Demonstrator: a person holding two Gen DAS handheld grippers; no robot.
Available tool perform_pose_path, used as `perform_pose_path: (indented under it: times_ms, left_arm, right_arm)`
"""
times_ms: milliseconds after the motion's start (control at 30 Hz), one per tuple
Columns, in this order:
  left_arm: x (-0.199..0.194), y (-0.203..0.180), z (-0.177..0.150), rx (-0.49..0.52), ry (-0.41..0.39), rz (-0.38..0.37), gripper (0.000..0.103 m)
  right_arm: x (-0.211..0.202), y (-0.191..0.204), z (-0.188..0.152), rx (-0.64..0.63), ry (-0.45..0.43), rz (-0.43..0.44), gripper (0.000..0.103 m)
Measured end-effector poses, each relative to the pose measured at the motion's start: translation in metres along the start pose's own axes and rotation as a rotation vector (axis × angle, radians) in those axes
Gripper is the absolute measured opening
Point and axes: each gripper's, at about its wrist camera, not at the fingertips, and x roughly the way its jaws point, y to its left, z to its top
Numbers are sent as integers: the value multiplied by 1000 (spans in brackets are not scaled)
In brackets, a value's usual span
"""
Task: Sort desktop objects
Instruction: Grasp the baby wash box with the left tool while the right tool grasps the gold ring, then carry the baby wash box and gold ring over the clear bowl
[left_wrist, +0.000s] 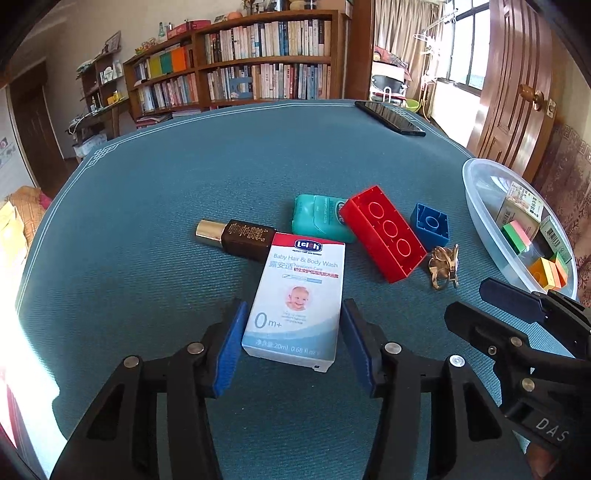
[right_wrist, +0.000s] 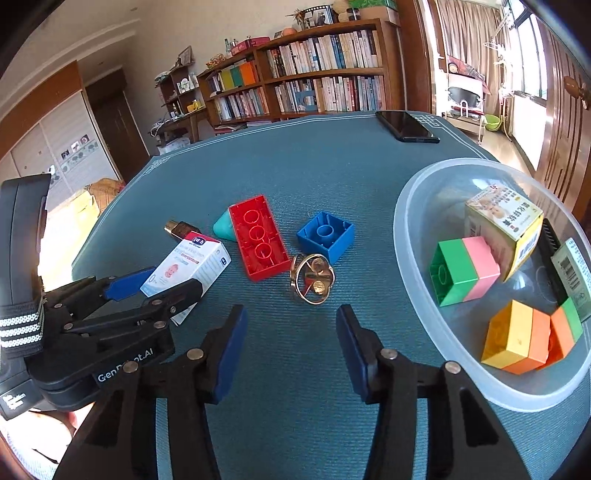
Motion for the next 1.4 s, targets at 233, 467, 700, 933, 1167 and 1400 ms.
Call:
perform_pose_path:
  times_ms: [233,467,700,933,1167,1400]
  left_arm:
    - [5,3,0,-21,12,15,65]
    - [12,10,1,-56,16,-4,68]
    - [14,-1,-1,-16,-13,11,54]
    - [2,-4,0,-3,-57,12,52]
    - [-8,-3,4,-16,-82,2,51]
    - [-20,-2,6,-28,-112,8,51]
  right_arm:
    - [9,-2,8,9,-4,-33,55]
    - [25,-1,16,-9,2,-55,48]
    - [29,-8,13,1,10,-53,29]
    - [17,2,11,-15,-7,-25,29]
    - [-5,10,12,-28,-43,1,29]
    - [-22,2,13,-10,-69,-10,29]
